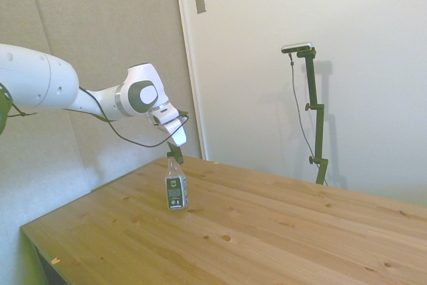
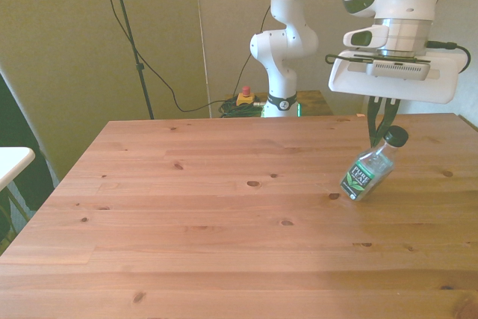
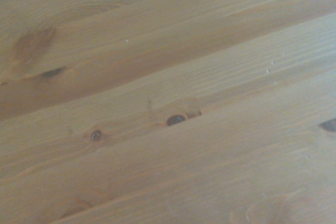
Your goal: Knock down the bottle
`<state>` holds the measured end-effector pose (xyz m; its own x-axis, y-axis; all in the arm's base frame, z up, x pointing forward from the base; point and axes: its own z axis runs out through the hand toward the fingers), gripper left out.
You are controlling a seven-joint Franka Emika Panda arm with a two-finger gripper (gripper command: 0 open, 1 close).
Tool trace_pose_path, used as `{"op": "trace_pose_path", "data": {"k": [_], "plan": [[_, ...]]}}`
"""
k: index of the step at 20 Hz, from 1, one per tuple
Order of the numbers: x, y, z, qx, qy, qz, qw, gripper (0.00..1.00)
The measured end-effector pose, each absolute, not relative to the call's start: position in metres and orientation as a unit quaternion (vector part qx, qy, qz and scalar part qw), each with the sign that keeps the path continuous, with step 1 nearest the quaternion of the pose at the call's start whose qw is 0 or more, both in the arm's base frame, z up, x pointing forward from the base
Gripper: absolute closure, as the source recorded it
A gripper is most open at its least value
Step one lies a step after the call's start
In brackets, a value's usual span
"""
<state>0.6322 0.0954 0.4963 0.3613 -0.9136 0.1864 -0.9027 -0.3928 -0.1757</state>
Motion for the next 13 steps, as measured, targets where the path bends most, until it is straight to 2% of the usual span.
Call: {"op": "trace_pose_path", "data": {"k": [5,13], "plan": [[0.655,0.111,0.471,-0.828,0.547,-0.125,0.011,1.0],[0.663,0.116,0.476,-0.829,0.543,-0.131,0.016,1.0]]}}
